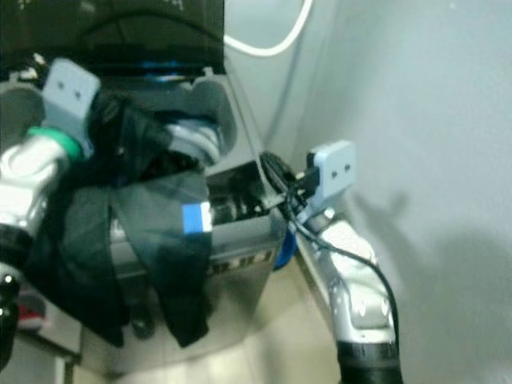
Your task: Clothes washing
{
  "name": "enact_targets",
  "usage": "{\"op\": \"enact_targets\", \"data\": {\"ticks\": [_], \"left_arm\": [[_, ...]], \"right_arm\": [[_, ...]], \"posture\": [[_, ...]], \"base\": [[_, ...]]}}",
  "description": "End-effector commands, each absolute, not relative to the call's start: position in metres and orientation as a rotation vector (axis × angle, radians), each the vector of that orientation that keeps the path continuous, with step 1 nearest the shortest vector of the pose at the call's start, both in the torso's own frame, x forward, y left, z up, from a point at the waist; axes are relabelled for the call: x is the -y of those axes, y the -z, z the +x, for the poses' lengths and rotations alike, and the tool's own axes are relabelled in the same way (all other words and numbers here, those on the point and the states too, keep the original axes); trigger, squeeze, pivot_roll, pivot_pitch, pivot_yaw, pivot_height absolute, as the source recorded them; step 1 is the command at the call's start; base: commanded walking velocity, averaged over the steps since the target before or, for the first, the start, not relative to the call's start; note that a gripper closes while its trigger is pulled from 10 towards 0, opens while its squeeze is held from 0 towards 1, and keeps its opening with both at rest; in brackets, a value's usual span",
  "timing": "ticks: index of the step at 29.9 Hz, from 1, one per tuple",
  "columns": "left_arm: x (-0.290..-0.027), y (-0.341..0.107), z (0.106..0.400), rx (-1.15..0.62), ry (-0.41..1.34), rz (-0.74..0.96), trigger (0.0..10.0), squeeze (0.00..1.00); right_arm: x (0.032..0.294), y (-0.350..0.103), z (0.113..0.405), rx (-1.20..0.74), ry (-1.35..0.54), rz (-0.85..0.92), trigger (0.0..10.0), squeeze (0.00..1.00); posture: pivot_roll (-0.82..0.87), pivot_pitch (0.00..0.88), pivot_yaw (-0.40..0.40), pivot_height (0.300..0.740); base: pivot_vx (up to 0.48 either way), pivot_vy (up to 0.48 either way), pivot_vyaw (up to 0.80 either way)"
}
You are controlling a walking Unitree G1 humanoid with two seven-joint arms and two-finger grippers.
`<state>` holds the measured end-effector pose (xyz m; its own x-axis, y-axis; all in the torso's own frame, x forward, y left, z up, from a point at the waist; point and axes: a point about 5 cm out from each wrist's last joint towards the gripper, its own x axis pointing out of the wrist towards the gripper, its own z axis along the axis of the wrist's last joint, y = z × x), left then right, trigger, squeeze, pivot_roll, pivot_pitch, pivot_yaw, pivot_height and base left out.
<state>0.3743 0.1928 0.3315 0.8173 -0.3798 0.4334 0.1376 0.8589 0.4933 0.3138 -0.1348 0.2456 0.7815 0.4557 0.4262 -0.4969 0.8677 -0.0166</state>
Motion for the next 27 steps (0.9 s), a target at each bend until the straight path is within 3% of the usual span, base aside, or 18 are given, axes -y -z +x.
{"op": "enact_targets", "data": {"ticks": [1, 8, 11, 14, 27], "left_arm": [[-0.189, -0.337, 0.354, 0.656, 0.297, 0.540, 10.0, 0.00], [-0.179, -0.338, 0.330, 0.716, 0.356, 0.658, 10.0, 0.00], [-0.168, -0.334, 0.296, 0.657, 0.564, 0.560, 10.0, 0.00], [-0.170, -0.328, 0.280, 0.607, 0.633, 0.536, 10.0, 0.00], [-0.173, -0.296, 0.252, 0.446, 0.631, 0.558, 10.0, 0.00]], "right_arm": [[0.140, -0.235, 0.317, 0.409, -0.433, 0.166, 10.0, 0.00], [0.140, -0.232, 0.323, 0.405, -0.373, 0.237, 10.0, 0.00], [0.139, -0.236, 0.327, 0.411, -0.370, 0.285, 10.0, 0.00], [0.138, -0.238, 0.327, 0.417, -0.376, 0.288, 10.0, 0.00], [0.132, -0.236, 0.327, 0.414, -0.399, 0.284, 10.0, 0.00]], "posture": [[0.09, 0.099, -0.005, 0.740], [0.12, 0.090, -0.010, 0.740], [0.13, 0.085, -0.007, 0.740], [0.13, 0.085, -0.007, 0.740], [0.15, 0.085, -0.020, 0.740]], "base": [[0.000, 0.000, 0.00], [0.000, 0.000, 0.00], [0.000, 0.000, 0.00], [0.000, 0.000, 0.00], [0.000, 0.000, 0.00]]}}
